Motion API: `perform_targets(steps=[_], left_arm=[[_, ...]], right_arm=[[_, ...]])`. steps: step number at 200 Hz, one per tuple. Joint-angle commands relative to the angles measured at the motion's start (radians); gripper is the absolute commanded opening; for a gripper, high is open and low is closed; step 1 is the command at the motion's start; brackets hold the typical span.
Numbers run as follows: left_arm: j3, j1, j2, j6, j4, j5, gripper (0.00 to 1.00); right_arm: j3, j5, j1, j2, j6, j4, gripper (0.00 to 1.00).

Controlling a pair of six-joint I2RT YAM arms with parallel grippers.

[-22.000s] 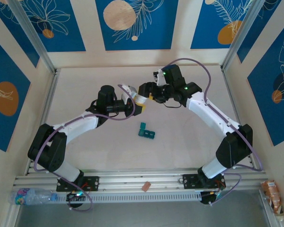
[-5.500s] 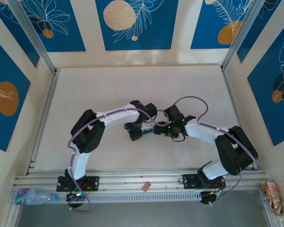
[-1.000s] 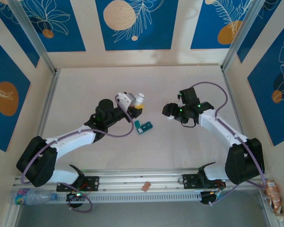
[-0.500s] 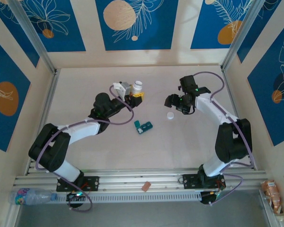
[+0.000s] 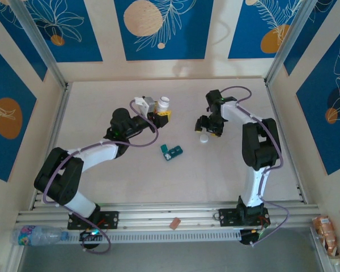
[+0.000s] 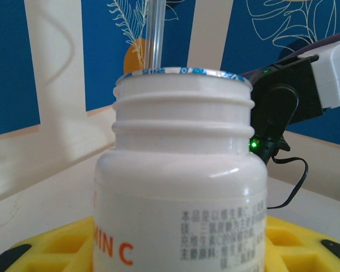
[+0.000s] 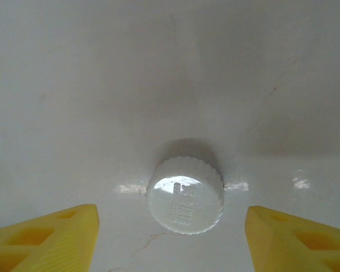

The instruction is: Sort the pills into containers

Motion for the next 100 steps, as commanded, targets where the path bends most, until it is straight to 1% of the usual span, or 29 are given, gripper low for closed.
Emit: perform_targets(steps=[1,56,100], left_arm=[[0.027,0.013,-0.010,-0.012,0.015,0.039,0.00],[0.029,0.015,-0.009,-0.021,-0.001,0.046,0.00],[0.023,0.016,-0.010,-0.023,-0.007,0.045,0.00]], right_arm=[[0.034,0.033,0.014,0.024,-0.036,-0.050,0.68],[0.037,0.061,0.034,0.074,-0.062,-0.050,0.64],[0.028,0.082,0.042,0.099,-0.069,-0.043,0.57]])
